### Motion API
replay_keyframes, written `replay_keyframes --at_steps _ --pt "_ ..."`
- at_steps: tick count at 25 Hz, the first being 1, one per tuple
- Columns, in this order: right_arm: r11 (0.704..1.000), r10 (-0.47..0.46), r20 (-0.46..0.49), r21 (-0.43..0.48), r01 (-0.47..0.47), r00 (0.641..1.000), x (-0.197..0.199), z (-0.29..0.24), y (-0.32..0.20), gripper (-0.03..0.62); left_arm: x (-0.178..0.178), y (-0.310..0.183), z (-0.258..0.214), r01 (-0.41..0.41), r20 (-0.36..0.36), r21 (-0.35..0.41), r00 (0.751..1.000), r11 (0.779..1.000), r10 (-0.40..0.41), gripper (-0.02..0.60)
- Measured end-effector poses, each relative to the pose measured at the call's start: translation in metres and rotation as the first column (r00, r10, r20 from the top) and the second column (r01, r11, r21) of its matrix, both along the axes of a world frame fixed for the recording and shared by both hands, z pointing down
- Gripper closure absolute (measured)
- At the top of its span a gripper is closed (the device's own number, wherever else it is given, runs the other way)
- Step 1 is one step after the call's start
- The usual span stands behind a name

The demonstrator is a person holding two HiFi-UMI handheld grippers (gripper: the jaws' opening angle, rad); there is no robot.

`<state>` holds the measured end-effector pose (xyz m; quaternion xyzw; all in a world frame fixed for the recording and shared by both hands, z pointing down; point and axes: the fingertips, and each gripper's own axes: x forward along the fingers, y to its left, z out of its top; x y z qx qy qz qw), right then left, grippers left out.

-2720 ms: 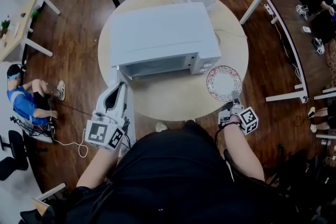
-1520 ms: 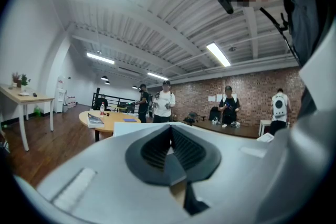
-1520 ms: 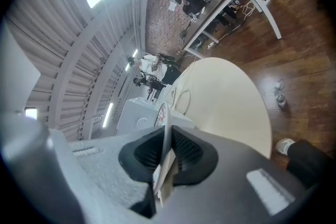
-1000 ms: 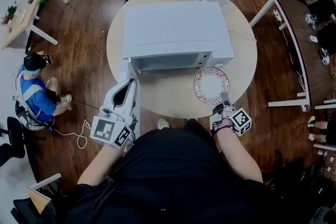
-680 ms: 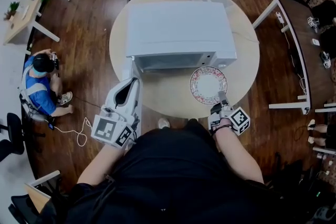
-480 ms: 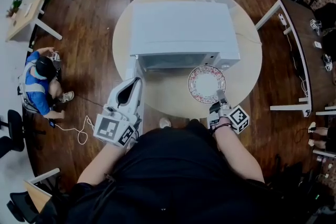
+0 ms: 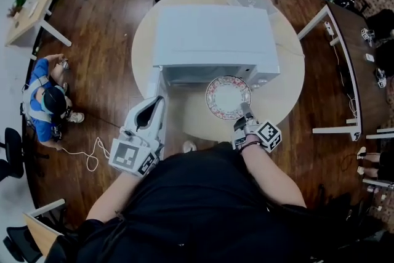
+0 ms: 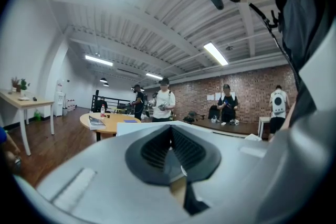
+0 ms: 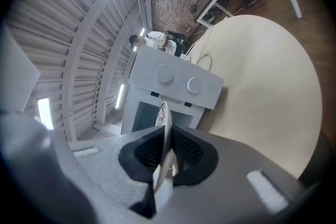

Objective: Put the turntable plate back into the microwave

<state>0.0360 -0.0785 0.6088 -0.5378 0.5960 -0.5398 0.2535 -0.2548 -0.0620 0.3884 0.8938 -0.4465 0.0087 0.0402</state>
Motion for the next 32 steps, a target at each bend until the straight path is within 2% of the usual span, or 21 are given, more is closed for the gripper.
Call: replay_keyframes --at_steps 9,18,21,24,28,32 --pt "0.994 -0.107 -0.003 0.009 0.107 0.994 -0.037 -0.006 -0.022 0.574 -0.001 0.005 0.004 0.006 0.026 0.014 1.000 1.000 -0.007 0.578" --pt "0.982 -0.185 -0.005 0.029 0.185 0.983 -0.061 -0.012 -0.040 0.574 -0.004 0.005 0.002 0.017 -0.002 0.014 1.000 1.000 -0.017 0.578" --pt "0.972 -0.233 0.003 0.030 0.232 0.973 -0.077 -0.010 -0.037 0.574 -0.018 0.008 -0.002 0.063 -0.024 -0.015 0.998 0.998 -0.064 0.578" --pt "0.961 -0.274 0.029 0.028 0.274 0.961 -0.092 -0.006 -0.045 0.574 -0.026 0.001 -0.001 0.099 -0.016 -0.025 0.995 0.995 -0.100 0.578" --pt "0.956 -0.293 0.048 0.015 0.292 0.955 -0.092 0.003 -0.049 0.574 -0.018 -0.005 0.002 0.107 0.018 -0.020 0.994 0.994 -0.106 0.578" --pt "0.945 -0.326 0.049 0.013 0.326 0.944 -0.099 0.005 -0.056 0.574 -0.024 -0.014 -0.004 0.154 0.016 -0.005 0.988 0.988 -0.154 0.577"
